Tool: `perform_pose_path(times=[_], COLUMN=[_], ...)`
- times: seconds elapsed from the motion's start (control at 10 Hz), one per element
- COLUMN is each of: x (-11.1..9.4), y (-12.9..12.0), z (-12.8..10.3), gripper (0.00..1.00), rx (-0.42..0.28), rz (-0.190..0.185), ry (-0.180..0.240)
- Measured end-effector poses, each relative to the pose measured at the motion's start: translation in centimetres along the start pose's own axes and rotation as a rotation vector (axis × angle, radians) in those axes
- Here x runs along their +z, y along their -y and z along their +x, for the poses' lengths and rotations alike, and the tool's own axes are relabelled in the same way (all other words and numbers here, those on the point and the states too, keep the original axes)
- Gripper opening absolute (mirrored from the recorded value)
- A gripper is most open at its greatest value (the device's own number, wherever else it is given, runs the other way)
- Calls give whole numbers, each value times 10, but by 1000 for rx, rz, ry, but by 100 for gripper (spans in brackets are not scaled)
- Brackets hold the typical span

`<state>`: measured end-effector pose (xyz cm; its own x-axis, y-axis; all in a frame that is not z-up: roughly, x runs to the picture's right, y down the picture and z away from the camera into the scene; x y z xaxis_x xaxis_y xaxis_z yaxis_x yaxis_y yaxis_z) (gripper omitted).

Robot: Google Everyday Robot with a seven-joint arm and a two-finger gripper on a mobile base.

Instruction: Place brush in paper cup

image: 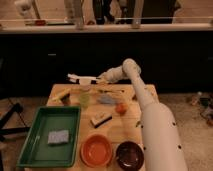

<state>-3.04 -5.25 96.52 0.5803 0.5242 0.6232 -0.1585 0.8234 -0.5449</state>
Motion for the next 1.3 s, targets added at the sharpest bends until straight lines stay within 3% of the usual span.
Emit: perform_pose_path(times=[0.2,0.6,1.1,1.3], x=[-3,-1,1,1], y=[0,1,1,1], z=[5,4,3,3], gripper=[0,11,63,78], rx=[6,6,4,5], rz=[1,-6,-8,-8], ry=[-4,-3,-3,-3])
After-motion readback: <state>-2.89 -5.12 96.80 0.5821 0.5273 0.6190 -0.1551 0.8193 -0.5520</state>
